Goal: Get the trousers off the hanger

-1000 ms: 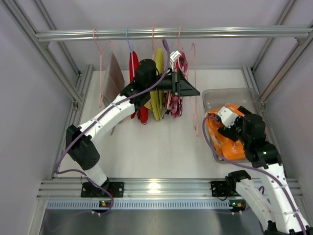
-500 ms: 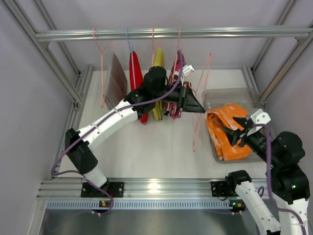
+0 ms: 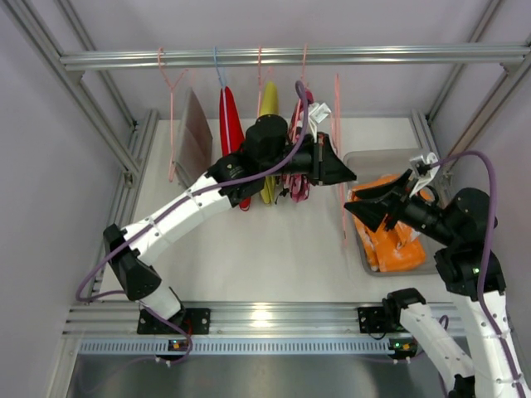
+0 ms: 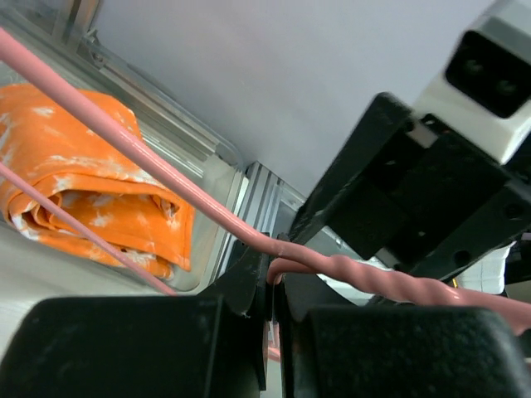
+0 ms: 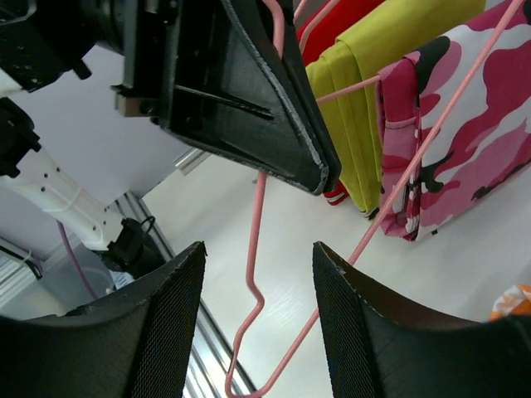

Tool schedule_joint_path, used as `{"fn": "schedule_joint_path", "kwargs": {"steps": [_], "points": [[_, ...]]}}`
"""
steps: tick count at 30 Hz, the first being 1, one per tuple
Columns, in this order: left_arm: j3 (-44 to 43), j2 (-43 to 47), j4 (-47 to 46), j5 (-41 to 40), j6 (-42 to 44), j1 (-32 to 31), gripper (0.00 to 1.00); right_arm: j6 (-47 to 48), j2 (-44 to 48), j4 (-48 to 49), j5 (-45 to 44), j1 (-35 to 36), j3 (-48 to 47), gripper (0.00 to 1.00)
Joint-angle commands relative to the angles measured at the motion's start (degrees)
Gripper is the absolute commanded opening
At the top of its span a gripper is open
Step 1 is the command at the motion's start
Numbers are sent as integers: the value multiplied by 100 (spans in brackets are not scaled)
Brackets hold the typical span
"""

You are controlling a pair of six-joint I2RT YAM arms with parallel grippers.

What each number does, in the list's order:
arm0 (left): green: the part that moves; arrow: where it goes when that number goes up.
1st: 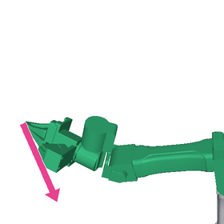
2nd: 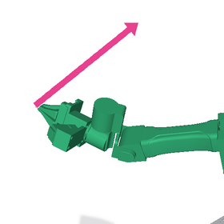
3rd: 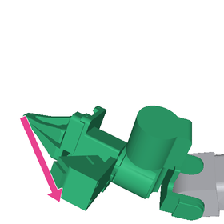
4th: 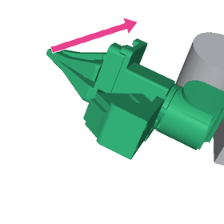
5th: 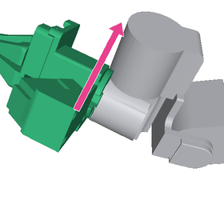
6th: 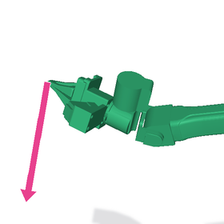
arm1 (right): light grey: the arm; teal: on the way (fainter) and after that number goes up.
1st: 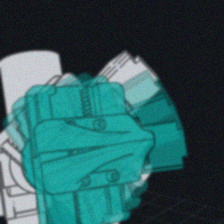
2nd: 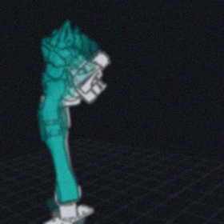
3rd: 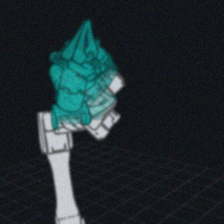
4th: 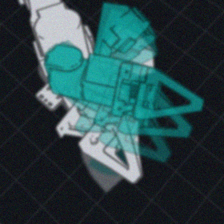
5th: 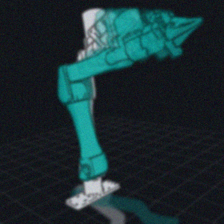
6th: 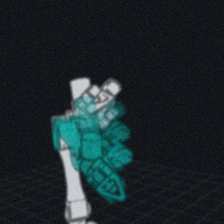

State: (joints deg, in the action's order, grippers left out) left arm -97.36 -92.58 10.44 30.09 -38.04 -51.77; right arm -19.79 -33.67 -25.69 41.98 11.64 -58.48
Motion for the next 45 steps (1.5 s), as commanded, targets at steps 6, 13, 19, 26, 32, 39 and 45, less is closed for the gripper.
{"fn": "schedule_joint_path", "kwargs": {"steps": [6,13,19,26,32,39,45], "points": [[-810,-287,178,-723,-97,-272,0,62,-676,644,-409,664,-155,51],[-890,-419,345,-1101,-133,-378,0,608,-738,302,-1332,805,-383,5],[-679,-367,380,-1137,42,-360,31,652,-344,398,-1051,796,-375,0],[-134,124,327,-830,515,-202,99,-163,-96,-147,-1623,700,-366,0],[156,740,678,-714,1534,-202,99,-130,44,-664,-2035,374,-375,0],[534,1417,837,-978,2432,-185,99,115,352,-1121,-2534,163,-357,0],[192,1594,1214,-1206,2978,-167,99,809,406,-1359,-4105,111,-1042,0]]}}
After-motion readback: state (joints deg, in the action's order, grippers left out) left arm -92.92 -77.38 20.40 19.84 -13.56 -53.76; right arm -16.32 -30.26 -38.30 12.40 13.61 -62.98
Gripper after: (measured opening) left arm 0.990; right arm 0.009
